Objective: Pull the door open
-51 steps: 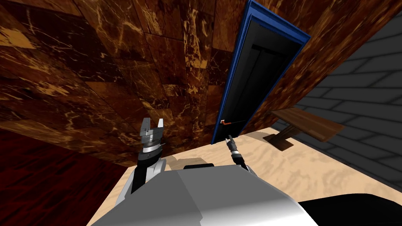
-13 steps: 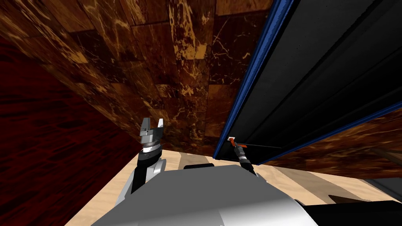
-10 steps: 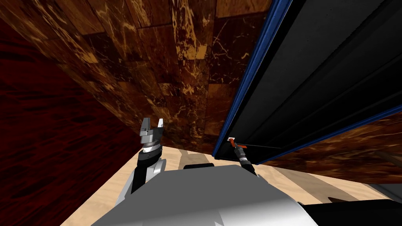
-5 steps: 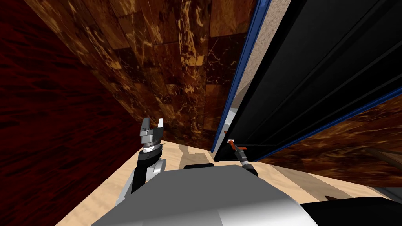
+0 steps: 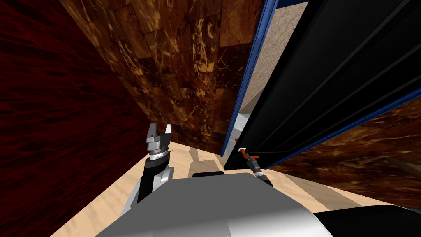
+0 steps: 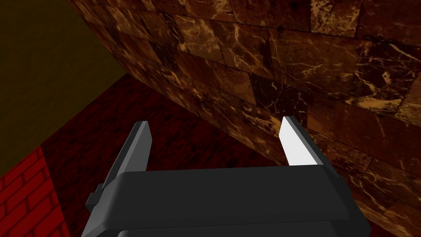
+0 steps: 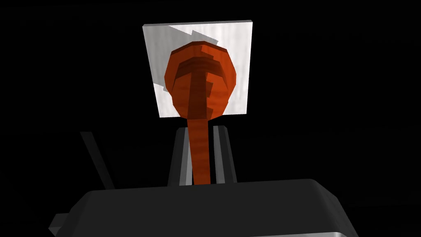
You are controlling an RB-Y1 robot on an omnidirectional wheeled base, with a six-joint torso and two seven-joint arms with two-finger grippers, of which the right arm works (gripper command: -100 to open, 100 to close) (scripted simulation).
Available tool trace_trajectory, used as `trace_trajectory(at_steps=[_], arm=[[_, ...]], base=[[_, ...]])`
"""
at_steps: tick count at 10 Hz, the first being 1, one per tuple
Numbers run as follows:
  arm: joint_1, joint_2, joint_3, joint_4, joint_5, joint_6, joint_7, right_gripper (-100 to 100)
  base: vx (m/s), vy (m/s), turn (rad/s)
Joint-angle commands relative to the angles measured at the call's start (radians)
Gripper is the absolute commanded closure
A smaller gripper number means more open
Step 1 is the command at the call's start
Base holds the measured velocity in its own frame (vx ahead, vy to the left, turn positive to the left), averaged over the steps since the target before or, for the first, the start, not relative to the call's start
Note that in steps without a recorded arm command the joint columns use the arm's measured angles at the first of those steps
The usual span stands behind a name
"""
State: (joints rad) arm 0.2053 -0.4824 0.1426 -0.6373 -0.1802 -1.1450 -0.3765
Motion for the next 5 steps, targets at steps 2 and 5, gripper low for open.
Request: trace_trajectory(at_steps=[2, 5], arm=[[0.011, -0.010, 0.012, 0.026, 0.003, -0.043, -0.012, 100], [0.024, -0.023, 0.024, 0.046, 0.005, -0.086, -0.025, 100]], base=[[-0.206, -0.067, 0.173], [-0.182, -0.067, 0.149]])
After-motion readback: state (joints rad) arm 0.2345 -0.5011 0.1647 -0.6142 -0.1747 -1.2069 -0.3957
